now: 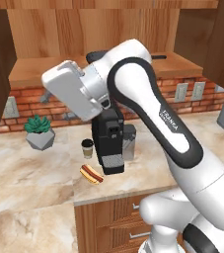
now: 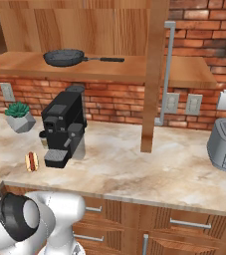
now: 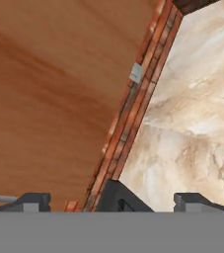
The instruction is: Pick the pan from the cabinet and place it on the stove. Then turn on the stove burner for the pan.
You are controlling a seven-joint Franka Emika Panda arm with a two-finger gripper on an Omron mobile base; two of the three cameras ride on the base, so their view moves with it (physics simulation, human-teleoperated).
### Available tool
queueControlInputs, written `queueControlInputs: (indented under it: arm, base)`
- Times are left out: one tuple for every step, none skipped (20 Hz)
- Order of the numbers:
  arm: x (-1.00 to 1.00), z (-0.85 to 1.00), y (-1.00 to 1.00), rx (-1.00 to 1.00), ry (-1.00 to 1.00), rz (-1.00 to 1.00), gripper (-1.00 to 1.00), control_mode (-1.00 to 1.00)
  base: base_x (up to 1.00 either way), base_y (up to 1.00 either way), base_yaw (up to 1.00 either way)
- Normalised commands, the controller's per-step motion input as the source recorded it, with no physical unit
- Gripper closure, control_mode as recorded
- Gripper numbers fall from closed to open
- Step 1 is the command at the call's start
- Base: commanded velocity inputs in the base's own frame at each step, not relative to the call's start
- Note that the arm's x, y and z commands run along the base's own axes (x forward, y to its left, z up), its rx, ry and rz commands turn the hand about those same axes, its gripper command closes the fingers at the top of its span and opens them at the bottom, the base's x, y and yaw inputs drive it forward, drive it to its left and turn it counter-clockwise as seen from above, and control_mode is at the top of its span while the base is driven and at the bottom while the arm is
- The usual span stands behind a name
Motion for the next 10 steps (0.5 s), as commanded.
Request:
queueControlInputs:
  arm:
    - [0.0, 0.0, -0.49, 0.0, -0.3, -0.01, -1.0, -1.0]
    - [0.0, 0.0, -0.49, 0.0, -0.31, -0.01, -1.0, -1.0]
    - [0.0, 0.0, -0.46, 0.0, -0.32, -0.01, -1.0, -1.0]
    - [0.0, 0.0, -0.44, 0.0, -0.32, -0.01, -1.0, -1.0]
    - [0.01, 0.0, -0.43, 0.0, -0.28, -0.01, -1.0, -1.0]
    - [0.0, 0.0, -0.43, 0.0, -0.28, -0.01, -1.0, -1.0]
    - [0.02, 0.0, -0.48, 0.0, -0.27, 0.0, -1.0, -1.0]
    - [0.04, 0.0, -0.48, 0.0, -0.27, 0.0, -1.0, -1.0]
    - [0.03, 0.0, -0.43, 0.0, -0.27, 0.0, -1.0, -1.0]
    - [0.09, 0.0, -0.43, 0.0, -0.25, 0.0, -1.0, -1.0]
  base:
    - [0.0, 0.0, 0.0]
    - [0.0, 0.0, 0.0]
    - [0.0, 0.0, 0.0]
    - [0.0, 0.0, 0.0]
    - [0.0, 0.0, 0.0]
    - [0.0, 0.0, 0.0]
    - [0.0, 0.0, 0.0]
    - [0.0, 0.0, 0.0]
    - [0.0, 0.0, 0.0]
    - [0.0, 0.0, 0.0]
